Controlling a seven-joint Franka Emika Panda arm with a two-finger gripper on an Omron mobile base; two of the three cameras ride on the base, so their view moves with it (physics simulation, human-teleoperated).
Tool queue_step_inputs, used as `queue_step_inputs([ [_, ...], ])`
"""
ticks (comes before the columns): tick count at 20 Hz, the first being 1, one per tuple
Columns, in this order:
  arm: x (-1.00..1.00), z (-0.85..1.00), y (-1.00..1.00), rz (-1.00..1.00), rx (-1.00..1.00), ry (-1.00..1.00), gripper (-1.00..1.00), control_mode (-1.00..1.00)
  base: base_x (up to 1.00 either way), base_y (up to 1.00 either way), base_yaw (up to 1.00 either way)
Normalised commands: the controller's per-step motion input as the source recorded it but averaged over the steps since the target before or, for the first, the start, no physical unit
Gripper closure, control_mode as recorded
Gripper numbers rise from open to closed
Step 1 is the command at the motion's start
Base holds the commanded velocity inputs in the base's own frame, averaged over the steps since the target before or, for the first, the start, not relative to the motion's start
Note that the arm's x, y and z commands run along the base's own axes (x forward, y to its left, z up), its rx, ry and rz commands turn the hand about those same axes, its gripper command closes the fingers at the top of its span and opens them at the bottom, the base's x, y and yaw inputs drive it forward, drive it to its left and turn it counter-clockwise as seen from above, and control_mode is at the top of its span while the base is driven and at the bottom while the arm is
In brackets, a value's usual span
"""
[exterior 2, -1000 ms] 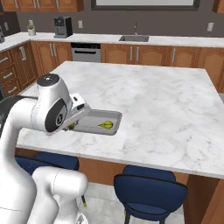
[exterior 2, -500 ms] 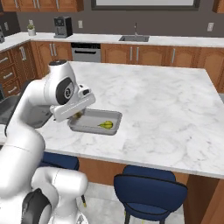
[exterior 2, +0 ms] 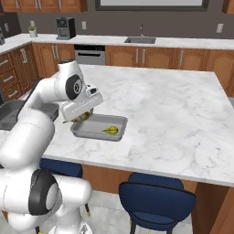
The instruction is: Place the cold items (banana and pear) from the fridge in one tupperware on the dining counter. Place the warm items (hot dog and kebab skewer) in the stove area in another tupperware.
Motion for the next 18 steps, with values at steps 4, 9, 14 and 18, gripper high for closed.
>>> queue_step_inputs([
  [4,0.57,-0.23,0.00,0.01,-0.11,0.10,1.00,-1.00,0.00,0.00,0.00],
  [9,0.54,-0.21,0.00,0.01,-0.09,0.08,1.00,-1.00,0.00,0.00,0.00],
  [14,0.48,-0.30,0.05,0.00,-0.10,0.07,1.00,-1.00,0.00,0.00,0.00],
  [18,0.59,-0.69,0.36,0.02,-0.03,-0.04,1.00,-1.00,0.00,0.00,0.00],
])
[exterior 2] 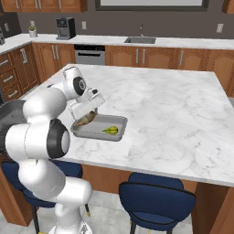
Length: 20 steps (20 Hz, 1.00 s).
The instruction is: Place the cold items (banana and pear) from the fridge in one tupperware on the dining counter. Place the warm items (hot dog and kebab skewer) in the stove area in another tupperware.
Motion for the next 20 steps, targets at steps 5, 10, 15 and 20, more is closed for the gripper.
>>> queue_step_inputs([
  [5,0.58,-0.72,0.34,0.00,0.03,-0.24,1.00,-1.00,0.00,0.00,0.00],
  [10,0.61,-0.44,0.01,0.01,0.10,-0.14,1.00,-1.00,0.00,0.00,0.00],
  [15,0.74,-0.38,-0.35,0.11,0.09,0.04,1.00,-1.00,0.00,0.00,0.00],
  [20,0.79,-0.47,-0.22,0.12,0.00,0.17,1.00,-1.00,0.00,0.00,0.00],
])
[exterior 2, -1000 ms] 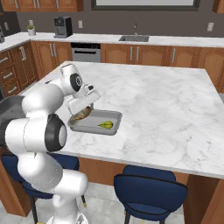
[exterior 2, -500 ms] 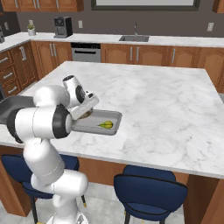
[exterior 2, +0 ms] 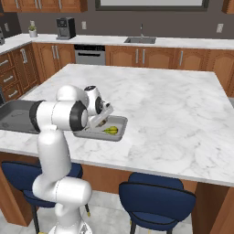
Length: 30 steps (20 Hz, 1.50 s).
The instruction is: Place the cold items (banana and pear) from the fridge in one tupperware on the dining counter. Place the warm items (hot dog and kebab skewer) in the stove area in another tupperware.
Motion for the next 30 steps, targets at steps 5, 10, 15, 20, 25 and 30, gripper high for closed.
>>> queue_step_inputs([
  [5,0.57,-0.54,-0.05,0.13,0.00,0.10,1.00,-1.00,0.00,0.00,0.00],
  [10,0.28,-0.48,0.00,0.11,0.00,0.04,-1.00,-1.00,0.00,0.00,0.00],
  [15,-0.54,-0.04,-0.37,0.11,0.12,-0.16,-1.00,-1.00,0.00,0.00,0.00],
  [20,-0.75,0.11,-0.11,0.07,0.09,-0.25,-1.00,-1.00,0.00,0.00,0.00],
  [25,-1.00,0.59,-0.05,0.04,0.13,-0.41,-1.00,-1.00,0.00,0.00,0.00],
  [30,-1.00,1.00,0.00,0.09,0.00,-0.11,-1.00,-1.00,0.00,0.00,0.00],
])
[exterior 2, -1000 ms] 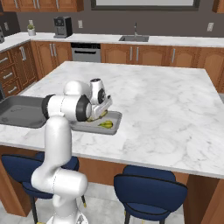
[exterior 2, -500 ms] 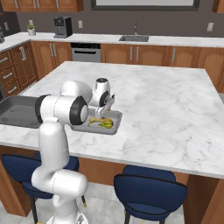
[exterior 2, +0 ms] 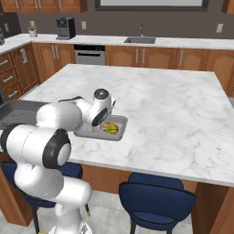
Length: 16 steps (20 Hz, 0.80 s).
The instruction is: Place the cold items (banana and pear) from the fridge in one tupperware on the dining counter. Place the warm items (hot dog and kebab skewer) in the stove area in another tupperware.
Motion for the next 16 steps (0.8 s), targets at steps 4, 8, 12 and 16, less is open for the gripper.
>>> queue_step_inputs([
  [4,-1.00,1.00,0.00,0.13,-0.13,0.00,-1.00,-1.00,0.00,0.00,0.00],
  [8,-1.00,1.00,0.00,0.12,-0.20,0.03,-1.00,-1.00,0.00,0.00,0.00],
  [12,-1.00,0.97,-0.07,0.12,-0.20,0.03,-1.00,-1.00,0.00,0.00,0.00],
  [16,-1.00,0.24,-0.07,0.10,-0.08,-0.03,-1.00,-1.00,0.00,0.00,0.00],
])
